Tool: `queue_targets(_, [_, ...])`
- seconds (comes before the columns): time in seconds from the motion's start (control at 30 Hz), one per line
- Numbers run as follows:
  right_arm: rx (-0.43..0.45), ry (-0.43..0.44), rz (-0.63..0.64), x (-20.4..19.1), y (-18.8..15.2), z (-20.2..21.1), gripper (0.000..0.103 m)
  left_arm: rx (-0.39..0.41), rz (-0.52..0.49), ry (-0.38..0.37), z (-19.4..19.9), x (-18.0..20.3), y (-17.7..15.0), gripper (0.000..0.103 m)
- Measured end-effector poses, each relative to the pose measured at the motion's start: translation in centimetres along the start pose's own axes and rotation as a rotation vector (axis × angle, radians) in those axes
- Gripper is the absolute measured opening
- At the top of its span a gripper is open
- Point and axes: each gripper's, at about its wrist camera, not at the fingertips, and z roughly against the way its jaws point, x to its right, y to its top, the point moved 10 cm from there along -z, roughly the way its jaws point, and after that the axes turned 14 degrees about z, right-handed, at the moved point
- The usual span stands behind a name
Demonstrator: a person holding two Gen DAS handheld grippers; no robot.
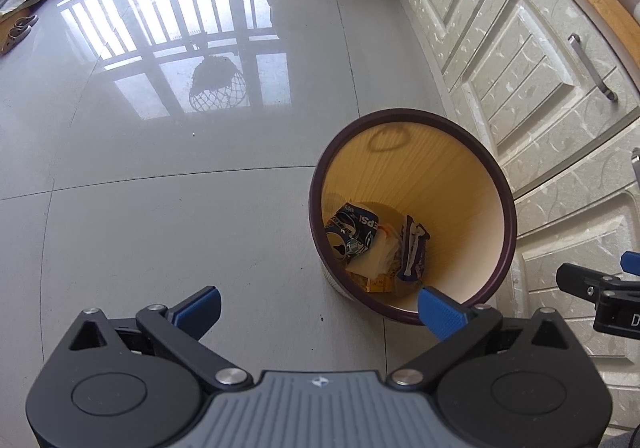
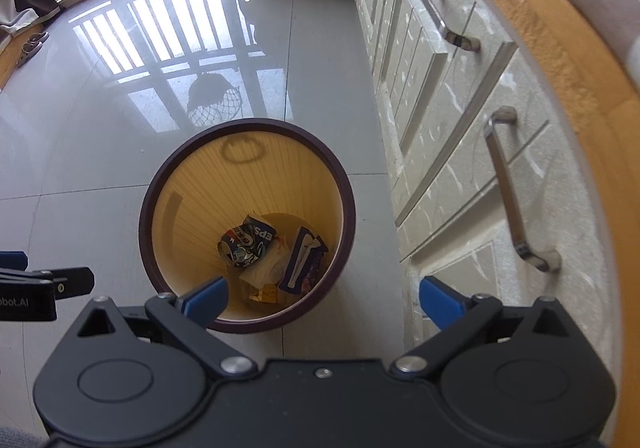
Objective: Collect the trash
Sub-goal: 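Move both open tools back toward the white cloth and cardboard on the daybed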
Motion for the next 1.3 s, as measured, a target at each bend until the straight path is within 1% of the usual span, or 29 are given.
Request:
queue_targets(0.33, [0.063, -0.018, 0.028, -0.3, 0.0, 5.1, 0.103, 0.056, -0.001, -0.015, 4.6, 0.0, -1.2, 0.103])
queue_targets(0.57, [0.123, -0.039, 0.041, -0.3, -0.3, 9.2, 0.103, 0.118, 0.007, -0.03, 8.3, -0.2, -1.9, 0.103])
queue_targets(0.77, [0.188, -0.078, 0.051, 0.2, -0.5, 13.1, 0.103, 0.173, 0.004, -0.054, 11.7, -0.1, -2.3, 0.103])
queue_targets(1.03, [0.281, -0.121, 0.037, 1.9, -1.3, 18.0, 0.103, 0.269, 0.002, -0.09, 16.1, 0.8, -2.5, 0.103])
queue_targets(1.3, [0.384, -0.171, -0.007, 5.0, -2.5, 22.8, 0.103, 0.36, -0.016, -0.14, 19.8, 3.6, -2.8, 0.103])
